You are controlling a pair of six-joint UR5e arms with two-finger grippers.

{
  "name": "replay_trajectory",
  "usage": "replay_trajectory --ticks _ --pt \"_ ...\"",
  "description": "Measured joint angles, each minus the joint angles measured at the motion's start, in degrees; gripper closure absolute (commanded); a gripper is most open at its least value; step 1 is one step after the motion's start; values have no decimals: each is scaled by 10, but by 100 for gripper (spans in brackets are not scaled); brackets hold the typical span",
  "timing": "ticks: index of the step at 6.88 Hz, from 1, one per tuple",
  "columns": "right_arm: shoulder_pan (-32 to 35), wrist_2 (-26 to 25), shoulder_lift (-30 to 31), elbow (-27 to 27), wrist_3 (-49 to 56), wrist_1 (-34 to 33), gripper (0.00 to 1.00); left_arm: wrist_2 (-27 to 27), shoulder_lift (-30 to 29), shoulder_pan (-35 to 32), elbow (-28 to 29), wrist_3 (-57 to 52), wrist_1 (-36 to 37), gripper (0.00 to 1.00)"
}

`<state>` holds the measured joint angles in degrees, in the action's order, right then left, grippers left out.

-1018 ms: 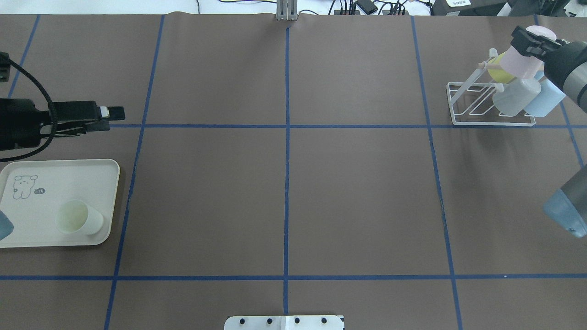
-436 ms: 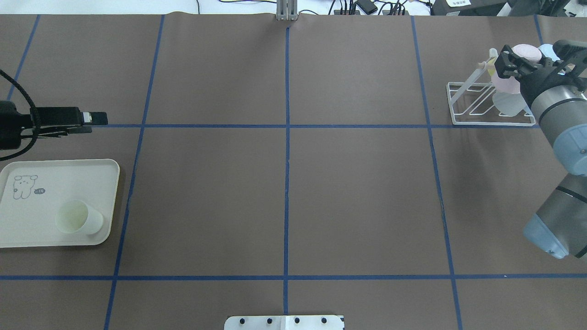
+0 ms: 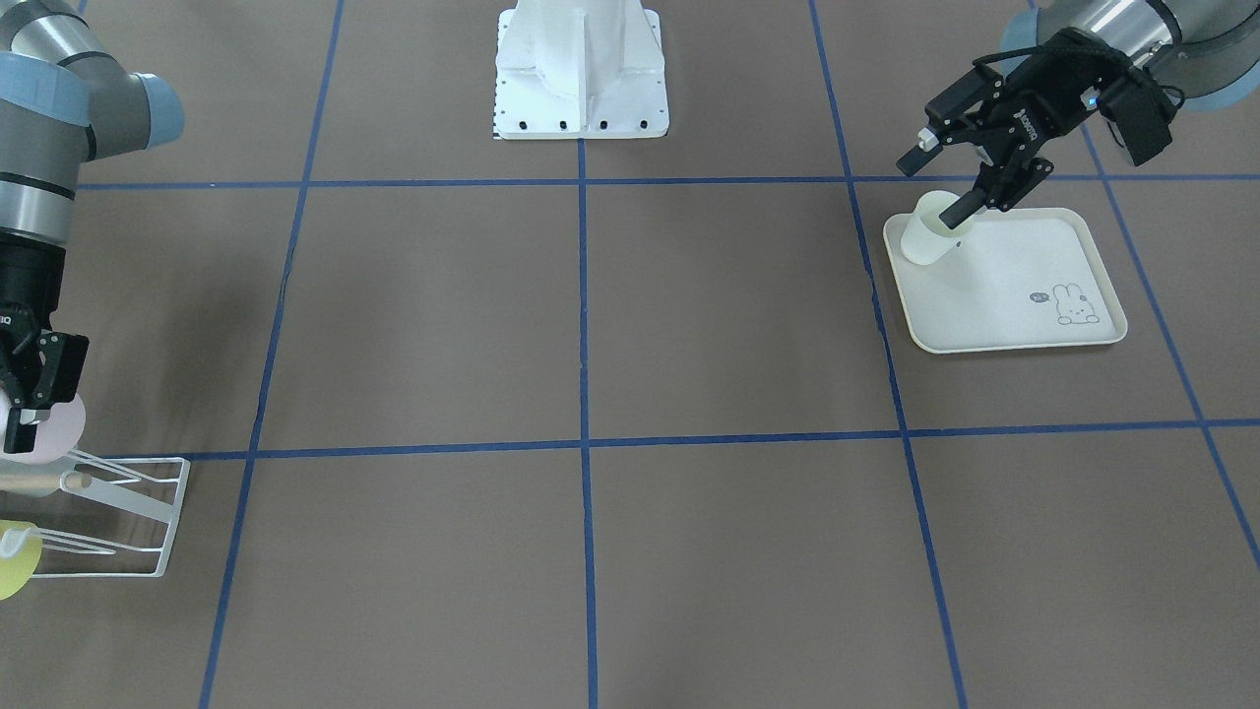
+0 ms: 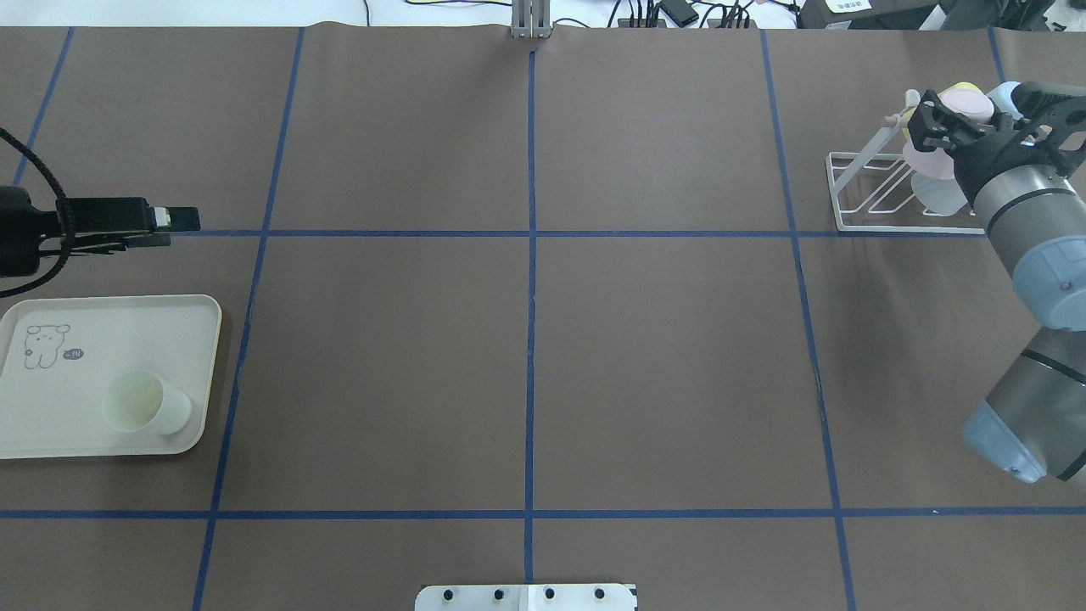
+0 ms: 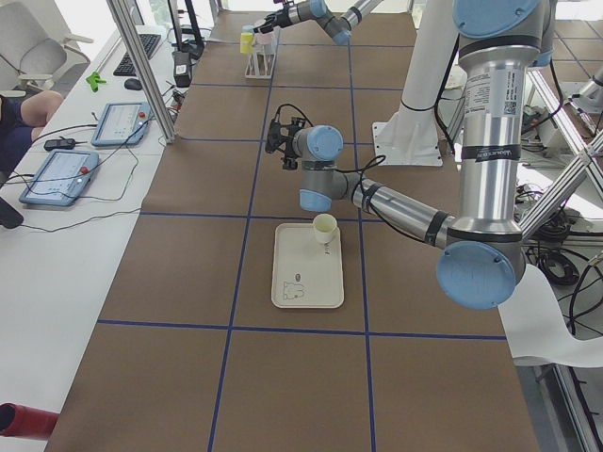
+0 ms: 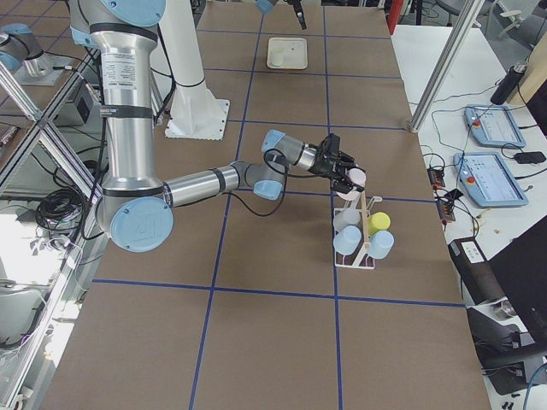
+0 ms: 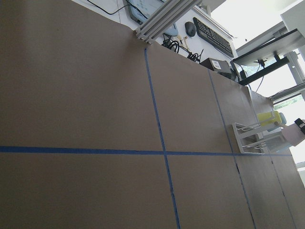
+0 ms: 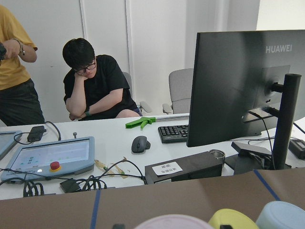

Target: Transfer IKEA cup to right arm and place on rack

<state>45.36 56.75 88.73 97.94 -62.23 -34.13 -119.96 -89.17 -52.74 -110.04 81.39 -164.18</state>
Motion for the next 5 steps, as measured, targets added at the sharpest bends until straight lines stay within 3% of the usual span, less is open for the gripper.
replay_trajectory --ticks 4,5 --pt "-10 -1 -2 -14 0 3 97 1 0 1 1 3 0 1" --pt "-12 0 -2 -17 0 5 46 1 0 1 1 3 0 1"
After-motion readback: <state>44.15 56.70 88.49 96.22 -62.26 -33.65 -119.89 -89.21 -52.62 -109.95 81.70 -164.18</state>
